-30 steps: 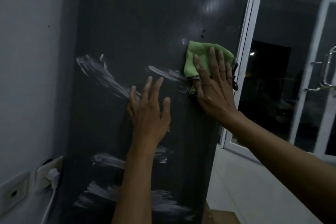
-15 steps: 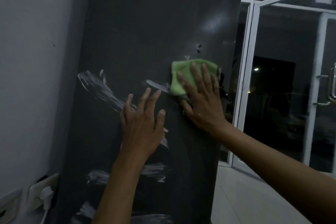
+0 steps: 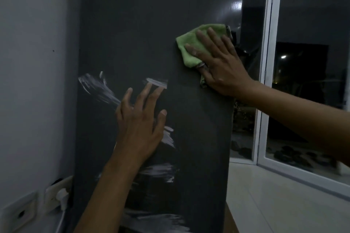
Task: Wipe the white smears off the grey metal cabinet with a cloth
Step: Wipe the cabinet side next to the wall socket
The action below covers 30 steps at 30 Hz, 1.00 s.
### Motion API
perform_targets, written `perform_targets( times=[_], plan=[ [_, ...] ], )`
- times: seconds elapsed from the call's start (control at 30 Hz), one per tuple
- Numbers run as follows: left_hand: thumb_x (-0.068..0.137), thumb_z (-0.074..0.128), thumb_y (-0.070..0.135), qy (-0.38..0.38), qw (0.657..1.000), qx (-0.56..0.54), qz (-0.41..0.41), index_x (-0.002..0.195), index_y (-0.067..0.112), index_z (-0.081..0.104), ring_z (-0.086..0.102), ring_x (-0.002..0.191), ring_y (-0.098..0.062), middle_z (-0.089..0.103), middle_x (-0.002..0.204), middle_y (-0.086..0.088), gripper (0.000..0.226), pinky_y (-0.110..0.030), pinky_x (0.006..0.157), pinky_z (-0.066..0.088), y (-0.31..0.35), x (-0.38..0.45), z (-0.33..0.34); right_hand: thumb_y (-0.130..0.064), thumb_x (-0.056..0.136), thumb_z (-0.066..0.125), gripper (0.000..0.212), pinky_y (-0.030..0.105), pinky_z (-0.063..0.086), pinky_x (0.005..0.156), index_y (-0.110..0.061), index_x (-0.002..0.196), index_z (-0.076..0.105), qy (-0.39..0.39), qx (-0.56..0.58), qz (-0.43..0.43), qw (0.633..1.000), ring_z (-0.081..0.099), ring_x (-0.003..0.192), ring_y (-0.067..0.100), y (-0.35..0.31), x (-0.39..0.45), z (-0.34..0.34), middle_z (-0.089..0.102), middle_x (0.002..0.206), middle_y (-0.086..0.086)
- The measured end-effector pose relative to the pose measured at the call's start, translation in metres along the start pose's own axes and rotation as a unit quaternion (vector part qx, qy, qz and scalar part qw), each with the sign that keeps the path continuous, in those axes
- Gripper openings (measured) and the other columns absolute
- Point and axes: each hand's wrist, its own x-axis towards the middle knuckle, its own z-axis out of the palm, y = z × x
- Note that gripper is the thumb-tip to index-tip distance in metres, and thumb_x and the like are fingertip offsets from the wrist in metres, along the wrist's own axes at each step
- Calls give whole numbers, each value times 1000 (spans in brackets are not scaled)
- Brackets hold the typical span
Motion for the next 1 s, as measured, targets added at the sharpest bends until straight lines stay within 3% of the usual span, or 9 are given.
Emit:
perform_targets(
  times=[0.17, 0.33, 0.43, 0.7, 0.83, 1.0],
  plan=[
    [103, 44, 45, -5, 1000, -15, -25, 161, 36, 31, 7, 158, -32, 21, 172, 10, 60, -58, 123, 17, -9, -4, -4, -43, 109, 39, 62, 53, -1, 132, -37, 168, 19, -6, -10, -21, 1000, -4, 164, 29, -25, -31, 15, 4, 178, 4],
    [104, 44, 46, -2, 999, -26, -28, 162, 36, 27, 5, 159, -29, 17, 173, 11, 62, -57, 124, 16, -9, -3, -7, -45, 109, 37, 60, 54, 2, 132, -37, 167, 22, -67, -16, -163, 984, -1, 164, 31, -48, -80, 25, 4, 178, 4],
    [104, 43, 47, 1, 999, -30, -22, 162, 37, 25, 4, 159, -30, 17, 173, 10, 61, -58, 124, 18, -11, -3, -8, -47, 110, 33, 60, 49, -4, 133, -38, 168, 20, -102, -29, -239, 965, -1, 165, 28, -36, -71, 18, 4, 178, 2],
    [106, 42, 46, 0, 999, -37, -33, 163, 37, 24, 2, 159, -26, 14, 173, 11, 60, -55, 125, 15, -19, -6, -12, -42, 108, 34, 60, 48, -1, 133, -37, 167, 23, -71, -27, -131, 989, -3, 165, 25, -46, -3, 10, 6, 178, 2],
    [106, 43, 47, 2, 998, -35, -46, 163, 37, 24, 3, 159, -27, 13, 173, 11, 61, -54, 125, 15, -26, -5, -17, -43, 106, 30, 61, 49, 1, 132, -35, 167, 26, -56, -15, -122, 991, 2, 164, 30, -73, 12, 16, 9, 177, 6],
    [105, 45, 46, 2, 997, -34, -69, 162, 35, 26, 8, 158, -29, 16, 173, 9, 61, -58, 124, 18, -38, -4, -22, -46, 110, 31, 58, 51, -2, 133, -39, 167, 23, -89, -4, -171, 981, -7, 164, 26, -99, 15, 27, 2, 178, 2]
  ],
)
